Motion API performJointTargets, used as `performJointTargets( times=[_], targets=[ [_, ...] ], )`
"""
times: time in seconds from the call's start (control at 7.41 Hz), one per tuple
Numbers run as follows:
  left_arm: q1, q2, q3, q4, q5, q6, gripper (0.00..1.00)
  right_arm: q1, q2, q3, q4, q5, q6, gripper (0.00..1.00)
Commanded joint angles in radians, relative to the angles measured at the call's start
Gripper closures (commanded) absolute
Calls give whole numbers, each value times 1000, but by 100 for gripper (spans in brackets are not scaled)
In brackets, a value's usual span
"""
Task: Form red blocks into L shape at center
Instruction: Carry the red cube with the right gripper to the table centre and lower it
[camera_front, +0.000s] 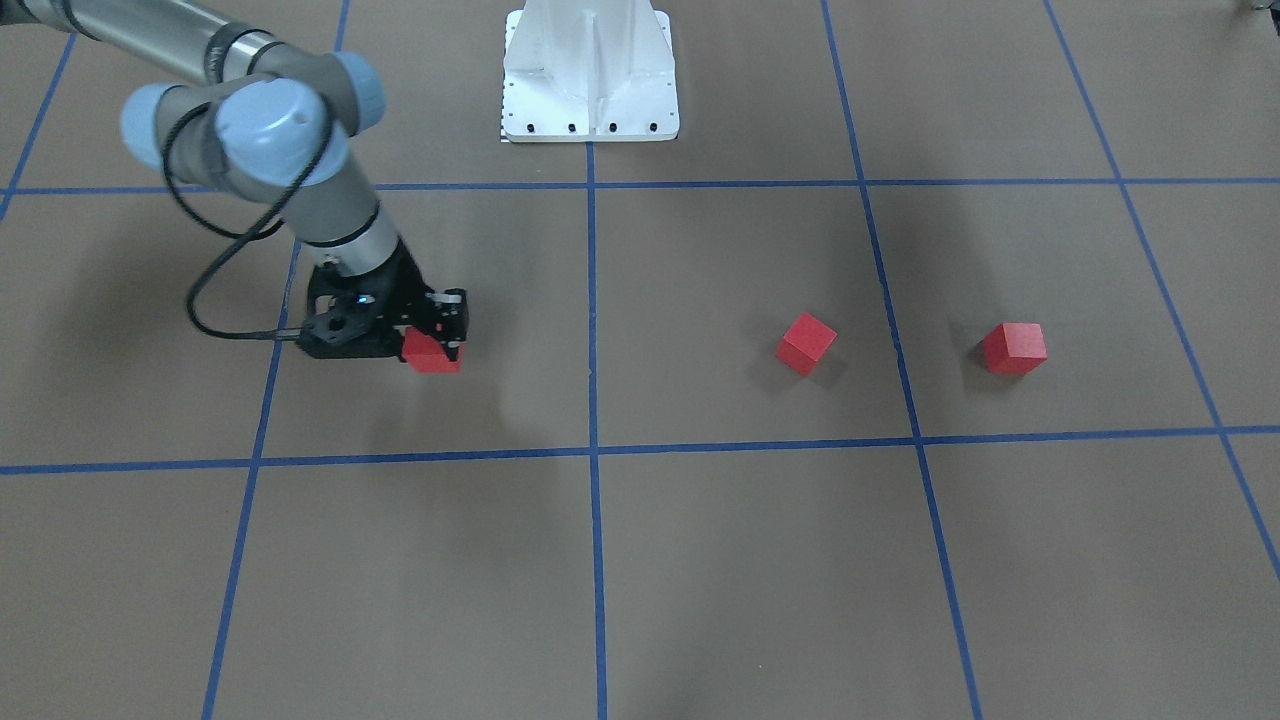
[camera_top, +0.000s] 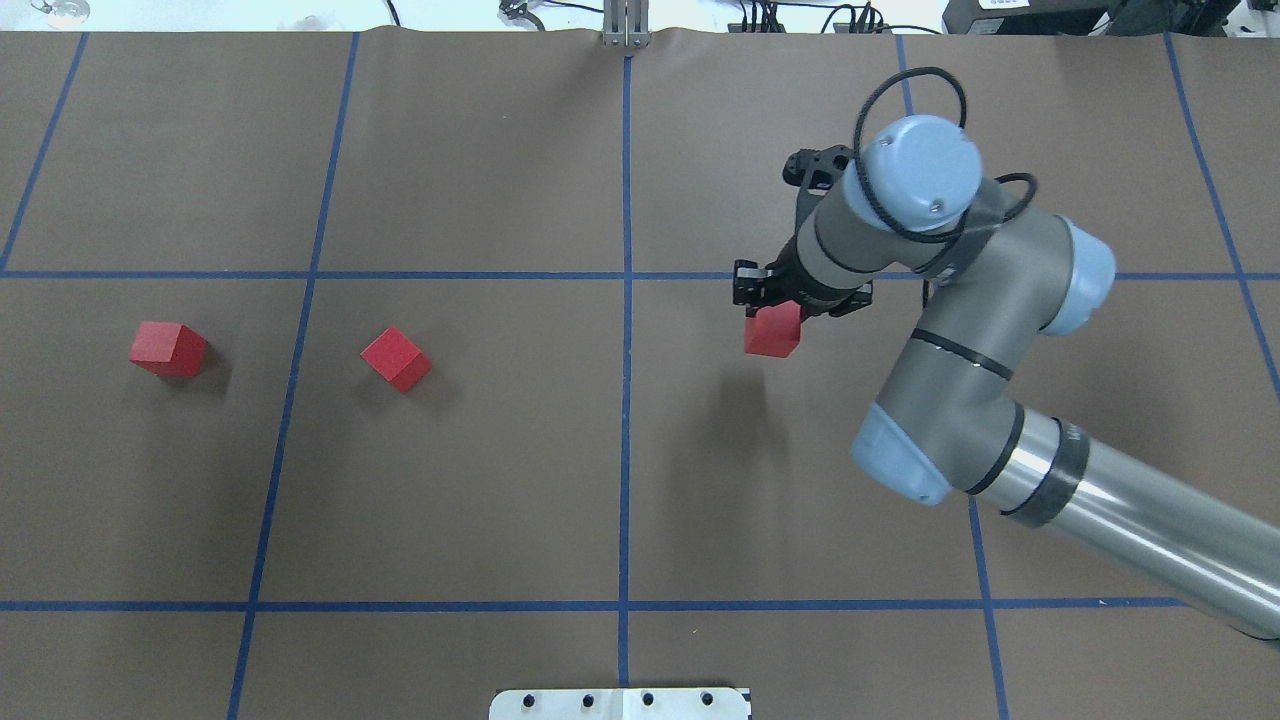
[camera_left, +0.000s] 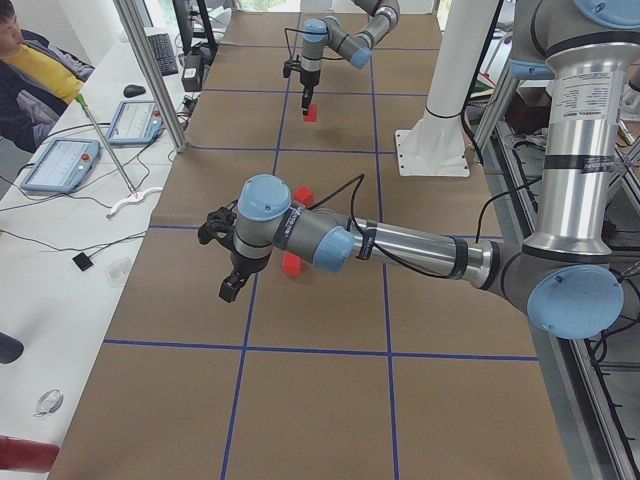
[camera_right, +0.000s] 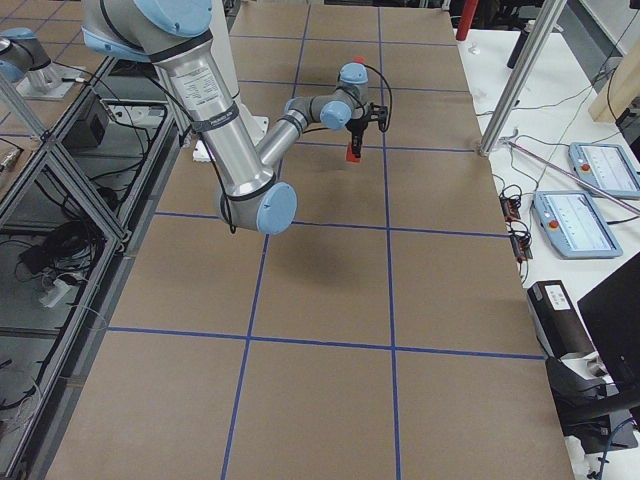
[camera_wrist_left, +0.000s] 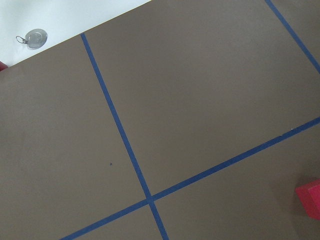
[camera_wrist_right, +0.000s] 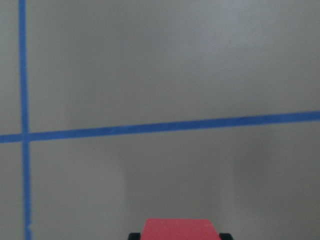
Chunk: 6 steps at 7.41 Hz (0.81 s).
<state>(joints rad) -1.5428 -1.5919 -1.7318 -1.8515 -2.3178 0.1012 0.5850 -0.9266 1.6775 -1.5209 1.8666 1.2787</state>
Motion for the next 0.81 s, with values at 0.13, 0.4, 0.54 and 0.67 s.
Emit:
performJointTargets(
  times=[0.13,0.4,0.54,0.67],
  targets=[
    [1,3,1,0,0,2,0,-125,165,-132,-74,-111,21,100],
    [1,3,1,0,0,2,0,-151,170,-142,-70,-116,21,90],
    [1,3,3,0,0,2,0,-157,175,-145,-68,-116,21,87],
    [1,3,3,0,0,2,0,-157,181,-153,-65,-116,21,81]
  ],
)
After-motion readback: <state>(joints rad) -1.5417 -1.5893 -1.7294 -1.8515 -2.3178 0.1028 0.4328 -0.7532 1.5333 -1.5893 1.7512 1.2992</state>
